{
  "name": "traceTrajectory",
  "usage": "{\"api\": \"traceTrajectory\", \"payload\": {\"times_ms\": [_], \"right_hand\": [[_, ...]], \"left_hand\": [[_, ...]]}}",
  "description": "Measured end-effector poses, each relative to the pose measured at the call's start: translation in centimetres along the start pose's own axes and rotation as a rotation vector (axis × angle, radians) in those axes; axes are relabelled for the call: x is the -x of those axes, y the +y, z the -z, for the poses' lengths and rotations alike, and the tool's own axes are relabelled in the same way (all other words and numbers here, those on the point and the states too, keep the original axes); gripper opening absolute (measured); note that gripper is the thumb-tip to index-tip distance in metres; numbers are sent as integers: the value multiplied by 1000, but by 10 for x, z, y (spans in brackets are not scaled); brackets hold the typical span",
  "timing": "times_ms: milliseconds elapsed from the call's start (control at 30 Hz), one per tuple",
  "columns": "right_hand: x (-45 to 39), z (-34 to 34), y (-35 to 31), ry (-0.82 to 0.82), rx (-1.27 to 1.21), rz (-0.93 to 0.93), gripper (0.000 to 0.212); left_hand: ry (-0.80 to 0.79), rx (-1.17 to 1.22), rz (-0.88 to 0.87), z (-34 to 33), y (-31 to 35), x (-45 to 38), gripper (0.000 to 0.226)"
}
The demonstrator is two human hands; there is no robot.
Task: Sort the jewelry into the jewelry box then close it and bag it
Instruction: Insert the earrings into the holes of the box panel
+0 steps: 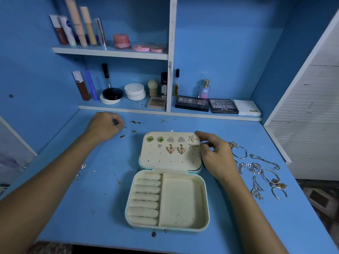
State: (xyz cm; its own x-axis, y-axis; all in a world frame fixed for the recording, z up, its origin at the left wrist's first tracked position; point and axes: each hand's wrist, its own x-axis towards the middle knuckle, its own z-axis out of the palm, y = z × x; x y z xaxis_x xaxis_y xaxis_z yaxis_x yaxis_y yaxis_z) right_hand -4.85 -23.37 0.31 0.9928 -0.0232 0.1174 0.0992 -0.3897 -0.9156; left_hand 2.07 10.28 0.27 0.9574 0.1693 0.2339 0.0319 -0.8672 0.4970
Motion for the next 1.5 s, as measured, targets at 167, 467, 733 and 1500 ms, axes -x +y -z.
{"api": "traceTrajectory", "payload": {"times_ms": [167, 467, 733, 1500], "right_hand": [[0, 0, -1, -5, 7, -10, 42], [1, 1, -2, -8, 13, -19, 42], [0, 0, -2, -9, 13, -21, 43], [1, 0, -1, 3, -6, -21, 42]], "left_hand": [[127, 55, -42, 1, 9, 1, 6], [295, 390, -41, 8, 44, 30, 4], [264, 786, 126, -4, 62, 72, 13], [174, 1075, 147, -16, 63, 103, 20]]}}
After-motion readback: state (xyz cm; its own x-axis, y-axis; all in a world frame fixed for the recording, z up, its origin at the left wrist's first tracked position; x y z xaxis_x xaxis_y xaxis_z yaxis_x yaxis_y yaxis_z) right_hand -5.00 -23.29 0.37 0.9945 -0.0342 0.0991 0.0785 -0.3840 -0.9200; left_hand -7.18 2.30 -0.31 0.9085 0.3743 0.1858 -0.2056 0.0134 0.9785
